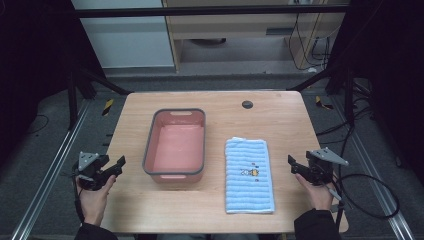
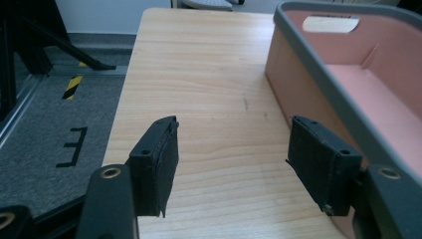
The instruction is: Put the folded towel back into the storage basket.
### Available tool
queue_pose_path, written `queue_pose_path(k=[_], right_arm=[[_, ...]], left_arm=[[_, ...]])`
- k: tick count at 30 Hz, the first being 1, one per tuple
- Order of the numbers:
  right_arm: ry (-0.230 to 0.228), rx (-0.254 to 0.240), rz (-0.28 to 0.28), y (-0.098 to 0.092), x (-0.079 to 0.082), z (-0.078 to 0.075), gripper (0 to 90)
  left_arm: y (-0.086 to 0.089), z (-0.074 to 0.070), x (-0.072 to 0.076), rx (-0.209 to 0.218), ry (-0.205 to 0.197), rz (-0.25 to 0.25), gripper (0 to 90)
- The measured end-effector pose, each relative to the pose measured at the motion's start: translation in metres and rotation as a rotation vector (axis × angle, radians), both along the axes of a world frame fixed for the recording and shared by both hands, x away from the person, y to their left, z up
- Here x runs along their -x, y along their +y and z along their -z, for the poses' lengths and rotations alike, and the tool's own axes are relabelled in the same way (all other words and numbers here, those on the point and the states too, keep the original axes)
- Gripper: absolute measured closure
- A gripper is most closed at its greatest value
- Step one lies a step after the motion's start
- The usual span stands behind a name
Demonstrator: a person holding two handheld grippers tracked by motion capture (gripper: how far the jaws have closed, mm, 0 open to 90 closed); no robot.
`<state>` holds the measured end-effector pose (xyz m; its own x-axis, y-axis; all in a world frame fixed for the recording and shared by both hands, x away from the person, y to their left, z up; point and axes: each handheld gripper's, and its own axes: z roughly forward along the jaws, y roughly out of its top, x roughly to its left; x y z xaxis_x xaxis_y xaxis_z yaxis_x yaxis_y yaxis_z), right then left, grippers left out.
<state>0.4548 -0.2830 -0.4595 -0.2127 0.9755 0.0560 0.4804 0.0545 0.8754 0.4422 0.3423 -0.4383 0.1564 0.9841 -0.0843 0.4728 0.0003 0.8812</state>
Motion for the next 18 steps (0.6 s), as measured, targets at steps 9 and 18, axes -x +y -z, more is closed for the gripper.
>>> queue_pose_path(k=[9, 18], right_arm=[[-0.016, 0.038, -0.006, 0.001, 0.002, -0.008, 30.0], [-0.038, 0.014, -0.041, 0.001, 0.003, -0.02, 29.1]], left_arm=[[-0.01, -0.018, 0.008, 0.006, -0.045, 0.053, 31.3], [-0.028, -0.03, 0.014, 0.009, -0.073, 0.118, 30.3]])
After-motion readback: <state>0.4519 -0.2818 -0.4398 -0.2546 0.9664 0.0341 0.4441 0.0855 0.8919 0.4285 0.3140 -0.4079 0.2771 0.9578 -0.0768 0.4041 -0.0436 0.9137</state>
